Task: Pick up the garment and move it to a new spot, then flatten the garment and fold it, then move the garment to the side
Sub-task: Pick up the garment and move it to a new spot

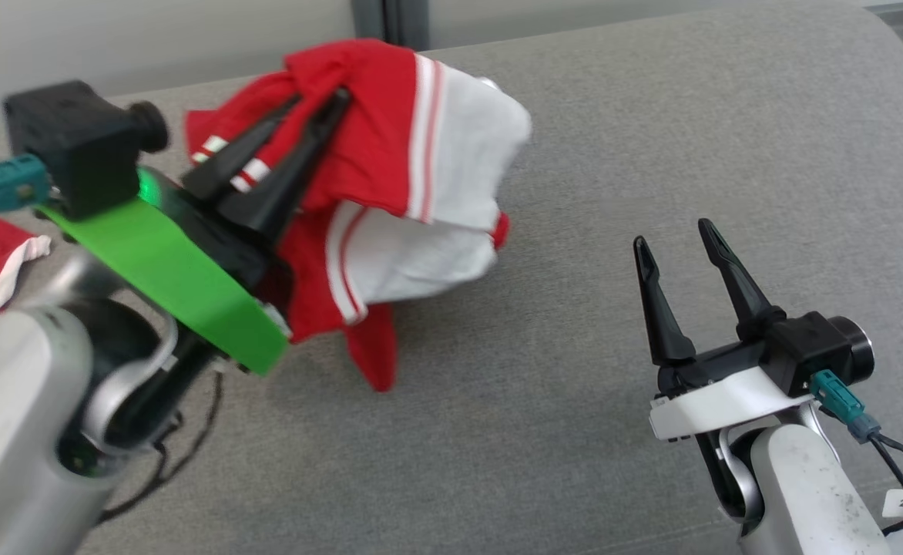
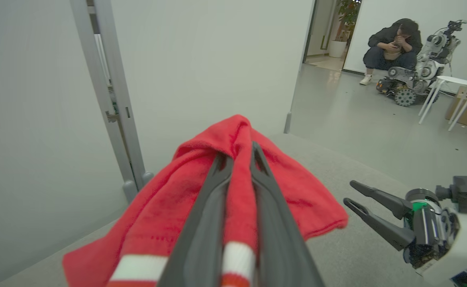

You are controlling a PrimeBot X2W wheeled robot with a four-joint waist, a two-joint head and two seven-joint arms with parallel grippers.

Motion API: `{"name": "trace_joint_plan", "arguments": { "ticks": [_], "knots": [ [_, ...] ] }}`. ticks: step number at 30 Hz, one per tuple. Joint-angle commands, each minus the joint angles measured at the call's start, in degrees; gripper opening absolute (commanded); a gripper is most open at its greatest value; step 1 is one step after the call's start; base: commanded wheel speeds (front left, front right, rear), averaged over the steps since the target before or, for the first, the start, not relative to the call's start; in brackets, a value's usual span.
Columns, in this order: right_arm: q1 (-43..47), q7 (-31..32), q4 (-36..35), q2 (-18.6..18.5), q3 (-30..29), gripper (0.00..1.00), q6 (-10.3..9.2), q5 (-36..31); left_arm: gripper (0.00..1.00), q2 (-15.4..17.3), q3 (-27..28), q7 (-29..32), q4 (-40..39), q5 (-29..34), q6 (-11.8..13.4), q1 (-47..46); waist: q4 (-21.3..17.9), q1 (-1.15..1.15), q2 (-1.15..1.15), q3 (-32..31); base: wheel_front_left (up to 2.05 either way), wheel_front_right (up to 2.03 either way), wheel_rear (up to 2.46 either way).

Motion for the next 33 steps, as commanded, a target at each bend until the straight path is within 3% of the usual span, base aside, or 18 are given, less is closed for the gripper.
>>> {"name": "trace_joint_plan", "arguments": {
  "ticks": [1,5,9,15,21,22,23,24,28,33],
  "knots": [
    [0.55,-0.2,-0.43,-0.08,-0.25,1.0,-0.08,0.7,0.0,-2.07,-0.95,0.08,-2.11,-1.37,0.48,1.22,-5.54,0.0,0.0,1.07,0.0,0.0,0.0],
    [1.12,-0.2,-0.88,-0.07,-1.15,1.0,-0.08,1.51,0.0,-6.53,-4.1,1.2,-5.0,-4.08,0.7,1.76,-10.05,0.0,0.0,1.43,0.0,0.0,0.0],
    [2.35,-0.2,-1.14,-0.06,-1.97,1.0,-0.08,2.51,0.0,-9.63,-5.51,2.06,-1.63,-6.12,1.5,1.39,-14.03,0.0,0.0,1.37,0.0,0.0,0.0],
    [4.47,-0.2,-0.92,-0.04,-3.22,1.0,-0.08,4.14,0.0,-12.2,-3.95,1.26,14.97,-9.15,3.05,1.5,-17.76,0.0,0.0,1.38,0.0,0.0,0.0],
    [5.48,-0.2,-0.37,-0.05,-3.42,1.0,-0.08,4.78,0.0,-14.72,-2.23,-5.31,37.62,-6.17,3.6,-1.45,-18.86,0.0,0.0,1.66,0.0,0.0,0.0],
    [5.58,-0.2,-0.23,-0.05,-3.37,1.0,-0.08,4.88,0.12,-15.64,-1.72,-7.29,41.1,-5.84,3.51,-1.98,-18.85,0.0,0.0,1.65,0.0,0.0,0.0],
    [5.67,-0.2,-0.13,-0.04,-3.36,1.0,-0.08,4.84,0.39,-16.37,-1.52,-9.19,43.79,-5.33,3.07,-2.37,-18.74,0.0,0.0,1.61,0.0,0.0,0.0],
    [5.81,-0.2,0.02,-0.05,-3.3,1.0,-0.08,4.79,1.0,-17.06,-1.34,-11.63,46.87,-4.66,2.21,-2.8,-18.59,0.0,0.0,1.56,0.0,0.0,0.0],
    [5.69,-0.2,0.48,-0.06,-2.48,1.0,-0.08,4.03,1.0,-19.14,-2.08,-18.96,56.3,-1.78,1.17,-3.6,-18.04,0.0,0.0,0.98,0.0,0.0,0.0],
    [6.18,-0.2,-0.47,-0.08,-3.12,1.0,-0.08,2.42,1.0,-20.87,-2.47,-28.83,59.89,1.88,0.14,-2.1,-16.02,0.0,0.0,-0.46,0.0,0.0,0.0]
  ]
}}
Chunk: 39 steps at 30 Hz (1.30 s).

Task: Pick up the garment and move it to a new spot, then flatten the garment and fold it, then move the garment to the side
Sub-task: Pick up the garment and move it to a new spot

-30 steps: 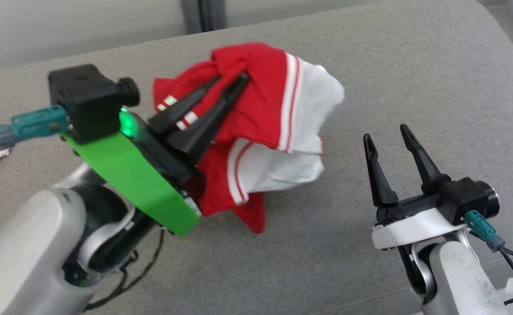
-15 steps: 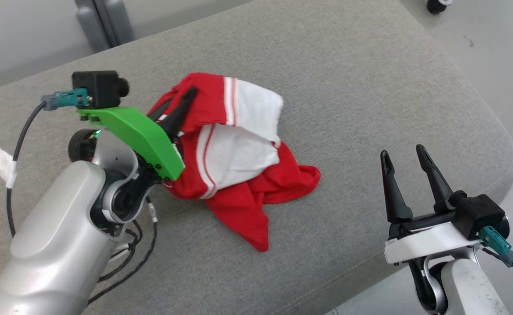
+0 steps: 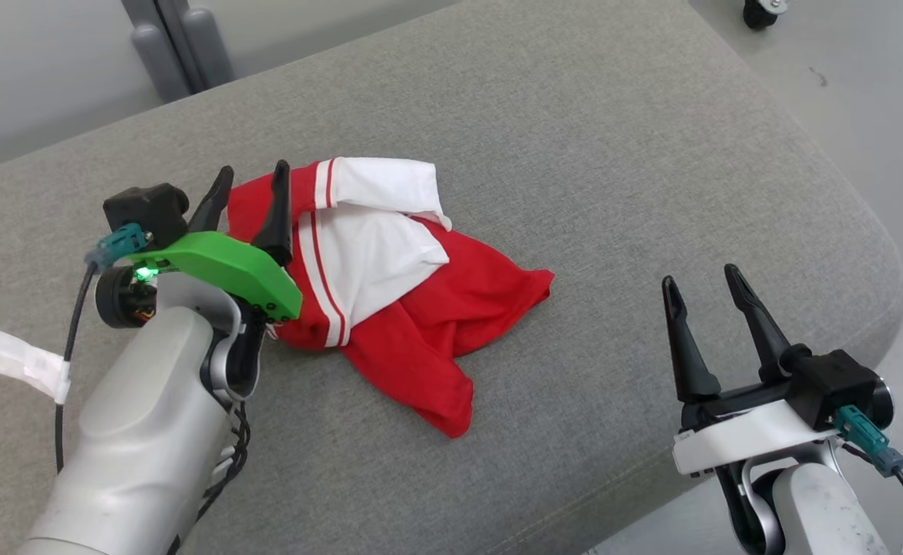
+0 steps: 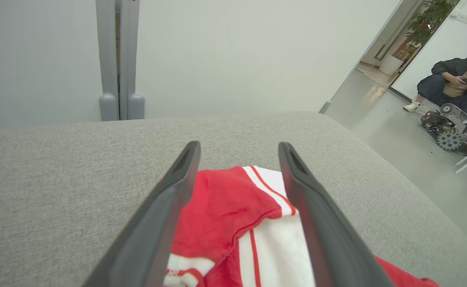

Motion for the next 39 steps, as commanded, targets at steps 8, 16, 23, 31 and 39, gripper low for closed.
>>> {"name": "trace_joint_plan", "arguments": {
  "ticks": [8,16,23,31,39],
  "knots": [
    [2.4,-0.2,-2.21,-0.07,-3.8,1.0,-0.08,-3.52,1.0,-1.49,9.47,-2.1,-17.44,13.42,3.76,15.51,7.3,0.0,0.0,-2.77,0.0,0.0,0.0],
    [4.7,-0.2,-2.27,-0.09,-7.64,1.0,-0.08,-5.99,1.0,-6.03,19.14,-2.14,-34.07,29.59,3.9,33.6,14.67,0.0,0.0,-5.02,0.0,0.0,0.0],
    [6.17,-0.2,-1.81,-0.08,-7.98,1.0,-0.08,-7.04,1.0,-9.08,27.28,-2.14,-37.22,36.01,0.15,44.03,18.53,0.0,0.0,-6.7,0.0,0.0,0.0],
    [7.43,-0.2,-0.47,-0.1,-6.87,1.0,-0.08,-7.56,1.0,-10.36,35.1,-2.15,-36.24,40.29,-5.43,51.48,20.45,0.0,0.0,-8.79,0.0,0.0,0.0],
    [8.02,-0.2,0.13,-0.1,-6.62,1.0,-0.08,-7.84,1.0,-10.79,37.35,-2.15,-36.05,40.86,-7.15,52.09,21.72,0.0,0.0,-9.47,0.0,0.0,0.0]
  ]
}}
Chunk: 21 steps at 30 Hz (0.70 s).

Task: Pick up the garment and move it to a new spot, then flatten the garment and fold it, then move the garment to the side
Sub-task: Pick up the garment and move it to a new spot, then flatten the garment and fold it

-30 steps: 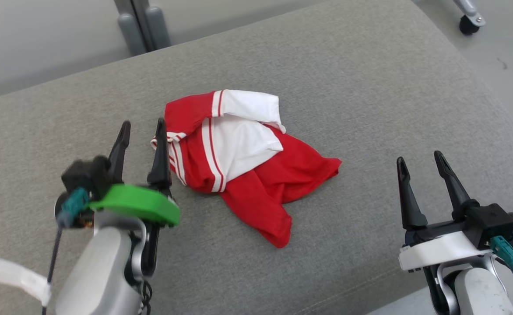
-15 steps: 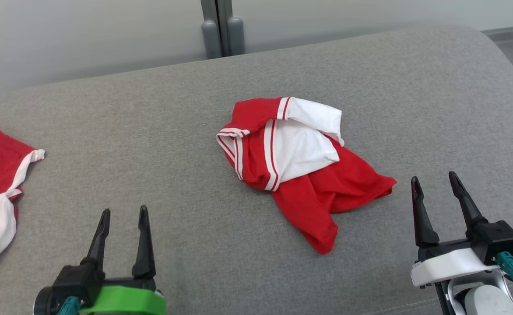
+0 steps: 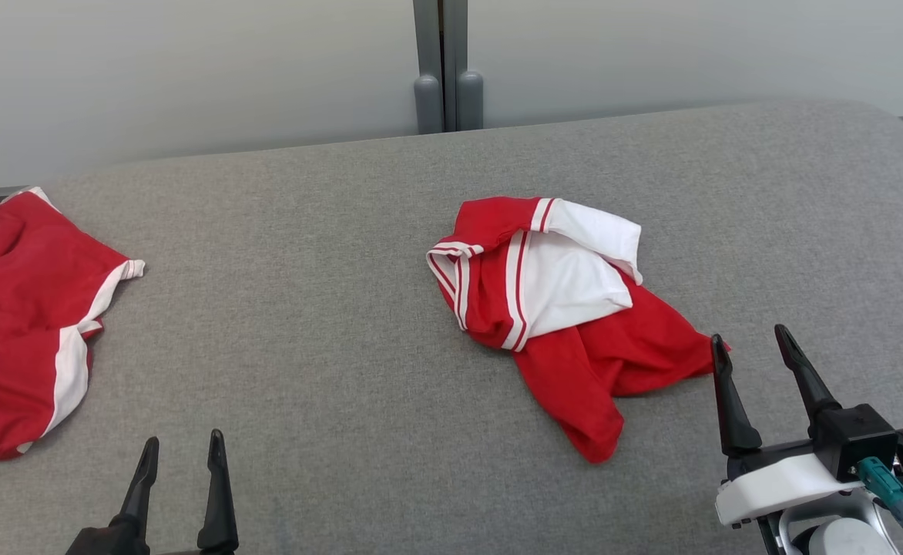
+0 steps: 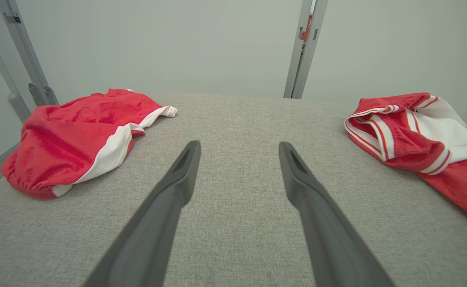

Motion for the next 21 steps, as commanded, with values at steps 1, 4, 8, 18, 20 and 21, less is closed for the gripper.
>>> {"name": "trace_joint_plan", "arguments": {
  "ticks": [1,4,8,18,20,21],
  "knots": [
    [0.85,-0.2,0.2,-0.12,0.14,1.0,-0.08,-0.36,1.0,-0.03,0.03,-0.02,-0.14,-0.45,-0.35,0.05,0.3,0.0,0.0,-0.26,0.0,0.0,0.0],
    [0.58,-0.2,0.27,-0.12,0.3,1.0,-0.08,-0.41,1.0,-0.03,-0.22,-0.01,-0.51,-0.87,-0.12,-0.33,0.36,0.0,0.0,-0.06,0.0,0.0,0.0],
    [0.11,-0.2,0.31,-0.11,0.47,1.0,-0.08,-0.41,1.0,-0.03,-0.36,-0.01,-0.65,-1.12,-0.07,-0.65,0.31,0.0,0.0,0.14,0.0,0.0,0.0],
    [-4.57,-0.2,-0.1,-0.46,1.48,1.0,-0.08,-1.76,1.0,-0.02,-1.72,-0.01,-1.46,-1.51,-0.47,-3.0,1.66,0.0,0.0,2.63,0.0,0.0,0.0],
    [-7.17,-0.2,0.89,-1.62,2.3,1.0,-0.08,-2.49,1.0,-0.02,-2.32,-0.01,-1.58,-1.73,-0.69,-3.72,2.42,0.0,0.0,3.62,0.0,0.0,0.0],
    [-8.7,-0.2,1.76,-2.38,2.94,1.0,-0.08,-2.98,1.0,-0.02,-2.61,-0.01,-1.58,-2.02,-0.77,-4.2,2.79,0.0,0.0,4.1,0.0,0.0,0.0]
  ]
}}
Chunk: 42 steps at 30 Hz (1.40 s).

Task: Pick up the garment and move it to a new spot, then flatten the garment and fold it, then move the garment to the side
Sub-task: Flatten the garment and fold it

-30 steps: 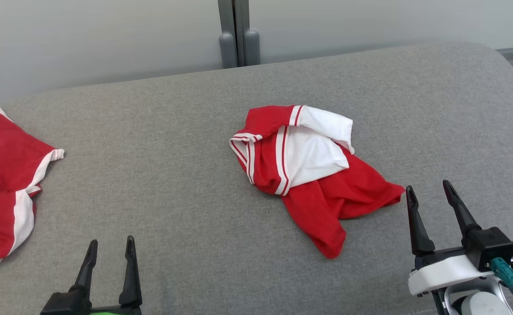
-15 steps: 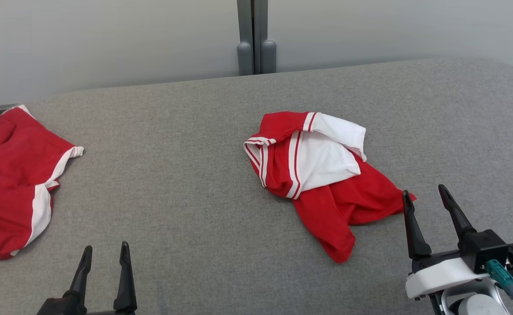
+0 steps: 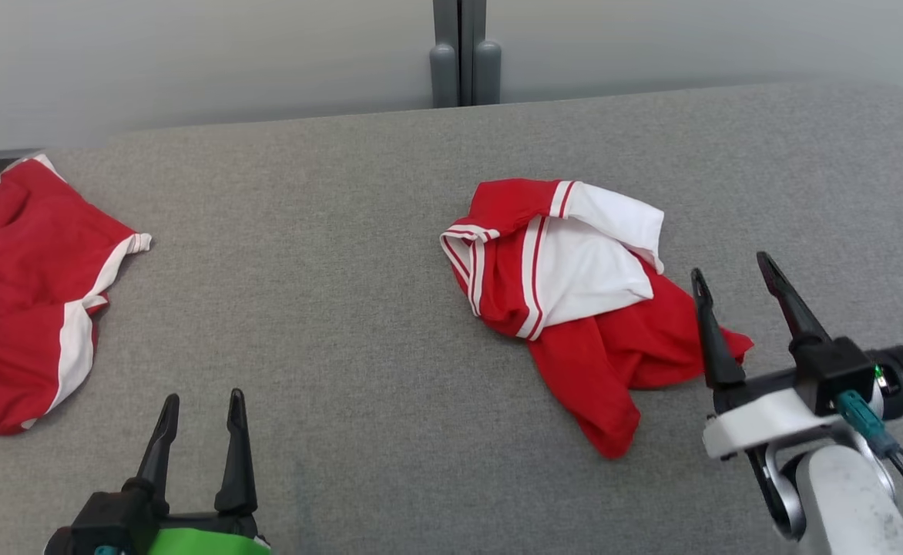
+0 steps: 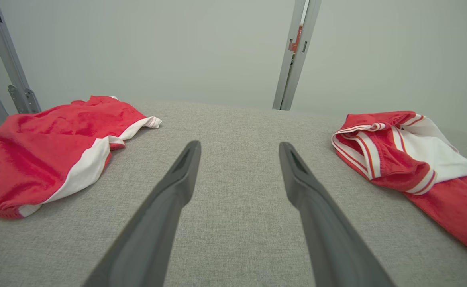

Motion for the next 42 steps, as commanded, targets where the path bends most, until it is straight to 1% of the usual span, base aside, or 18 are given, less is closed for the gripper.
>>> {"name": "trace_joint_plan", "arguments": {
  "ticks": [1,4,7,8,11,13,17,21,24,25,26,29,32,35,38,42],
  "knots": [
    [-2.74,-0.19,2.38,-1.55,1.08,1.0,-0.08,-1.26,1.0,0.04,-0.5,-0.01,0.06,-0.36,-0.39,-1.51,1.64,0.0,0.0,1.96,0.0,0.0,0.0],
    [-9.7,0.57,9.24,-4.78,3.37,1.0,-0.08,-3.98,1.0,0.05,-1.74,-0.02,0.31,-0.7,-0.5,-3.15,3.05,0.0,0.0,3.85,0.0,0.0,0.0],
    [-17.63,4.58,16.32,-6.92,6.78,1.0,-0.08,-5.55,1.0,0.07,-2.96,-0.01,0.81,-1.91,-0.79,-4.72,4.98,0.0,0.0,5.56,0.0,0.0,0.0],
    [-19.39,6.24,18.43,-7.37,7.72,1.0,-0.08,-5.36,1.0,0.07,-3.26,-0.01,1.12,-2.22,-0.79,-5.15,5.57,0.0,0.0,5.89,0.0,0.0,0.0],
    [-25.09,10.44,24.29,-9.33,12.86,1.0,-0.09,-4.22,1.0,0.06,-4.55,-0.01,2.05,-3.02,-0.93,-6.5,7.66,0.0,0.0,6.78,0.0,0.0,0.0],
    [-27.39,12.86,27.8,-10.3,16.73,1.0,-0.09,-2.68,1.0,0.07,-5.24,-0.02,2.42,-3.56,-0.89,-7.22,8.92,0.0,0.0,7.07,0.0,0.0,0.0],
    [-31.13,14.66,31.62,-11.91,20.66,1.0,-0.09,0.09,1.0,0.06,-5.74,-0.01,2.48,-4.41,-0.39,-7.39,10.71,0.0,0.0,7.3,0.0,0.0,0.0],
    [-33.61,14.16,33.45,-12.88,21.43,1.0,-0.09,0.33,1.0,0.06,-6.02,-0.01,2.36,-4.85,-0.19,-7.76,11.73,0.0,0.0,7.97,0.0,0.0,0.0],
    [-35.4,15.61,35.32,-13.11,22.45,1.0,-0.09,-0.26,1.0,0.06,-5.95,-0.01,2.41,-5.14,-0.16,-7.9,12.02,0.0,0.0,8.37,0.0,0.0,0.0],
    [-35.9,17.01,36.55,-12.81,22.97,0.34,-0.09,0.5,1.0,0.06,-5.95,-0.02,2.52,-5.24,-0.17,-7.9,12.06,0.0,0.0,8.43,0.0,0.0,0.0],
    [-36.34,18.04,37.35,-12.55,23.57,0.0,-0.09,1.07,1.0,0.06,-5.98,-0.01,2.59,-5.25,-0.18,-7.92,12.08,0.0,0.0,8.5,0.0,0.0,0.0],
    [-38.47,20.32,38.6,-11.74,24.55,0.0,-0.09,3.8,1.0,0.06,-6.32,-0.01,2.91,-5.42,-0.02,-8.21,11.99,0.0,0.0,8.2,0.0,0.0,0.0],
    [-39.68,21.79,37.7,-10.1,24.7,0.0,-0.09,7.12,1.0,0.07,-6.1,-0.02,3.09,-5.38,0.18,-7.9,11.41,0.0,0.0,7.15,0.0,0.0,0.0],
    [-41.11,25.69,35.71,-8.39,23.95,0.0,-0.09,12.74,1.0,0.06,-5.77,-0.01,3.12,-5.06,0.56,-6.68,10.36,0.0,0.0,5.37,0.0,0.0,0.0],
    [-42.51,31.34,31.65,-6.8,23.63,0.0,-0.08,19.11,1.0,0.07,-5.72,-0.01,3.04,-4.89,1.02,-5.47,9.12,0.0,0.0,3.36,0.0,0.0,0.0],
    [-44.29,39.59,23.12,-7.23,25.04,0.0,-0.08,26.78,1.0,0.07,-6.06,-0.01,2.7,-4.75,1.56,-4.02,7.71,0.0,0.0,0.88,0.0,0.0,0.0]
  ]
}}
